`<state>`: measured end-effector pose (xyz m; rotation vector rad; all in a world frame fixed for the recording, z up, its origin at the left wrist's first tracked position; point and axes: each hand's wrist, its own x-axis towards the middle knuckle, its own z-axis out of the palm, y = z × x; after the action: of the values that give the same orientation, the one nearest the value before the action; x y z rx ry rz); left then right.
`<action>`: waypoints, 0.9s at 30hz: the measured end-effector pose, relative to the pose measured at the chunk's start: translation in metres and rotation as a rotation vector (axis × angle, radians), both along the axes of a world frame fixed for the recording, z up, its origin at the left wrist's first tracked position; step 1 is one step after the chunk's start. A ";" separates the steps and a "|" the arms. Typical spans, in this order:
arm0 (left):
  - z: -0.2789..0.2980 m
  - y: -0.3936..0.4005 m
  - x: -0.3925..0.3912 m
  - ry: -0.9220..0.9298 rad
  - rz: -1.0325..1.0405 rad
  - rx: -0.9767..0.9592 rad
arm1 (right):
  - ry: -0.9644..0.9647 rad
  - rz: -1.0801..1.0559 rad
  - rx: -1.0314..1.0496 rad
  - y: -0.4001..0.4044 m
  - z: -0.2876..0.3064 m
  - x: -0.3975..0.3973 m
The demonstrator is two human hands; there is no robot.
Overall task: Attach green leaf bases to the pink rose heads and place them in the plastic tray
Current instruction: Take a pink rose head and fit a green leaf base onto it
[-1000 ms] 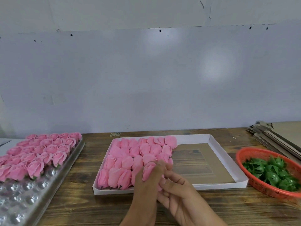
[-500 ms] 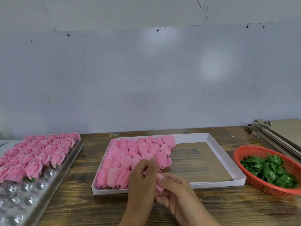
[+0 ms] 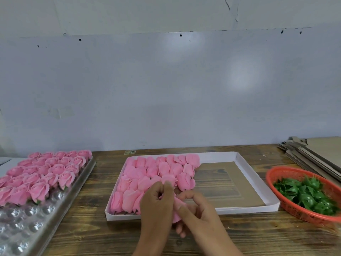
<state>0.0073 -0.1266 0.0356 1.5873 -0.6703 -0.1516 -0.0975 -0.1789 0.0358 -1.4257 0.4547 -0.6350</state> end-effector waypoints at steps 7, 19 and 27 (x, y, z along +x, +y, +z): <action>-0.001 -0.005 0.002 0.256 0.019 -0.021 | 0.135 -0.457 -0.345 -0.040 0.030 -0.036; -0.007 -0.009 0.005 0.276 0.031 -0.025 | 1.457 -0.407 -0.614 -0.218 0.017 -0.149; -0.009 -0.010 0.007 0.284 0.034 0.008 | 1.508 -0.436 -0.722 -0.224 0.015 -0.128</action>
<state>0.0140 -0.1365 0.0270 1.5466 -0.4216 -0.3478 -0.2251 -0.4027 0.0509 -2.3723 1.8832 0.1273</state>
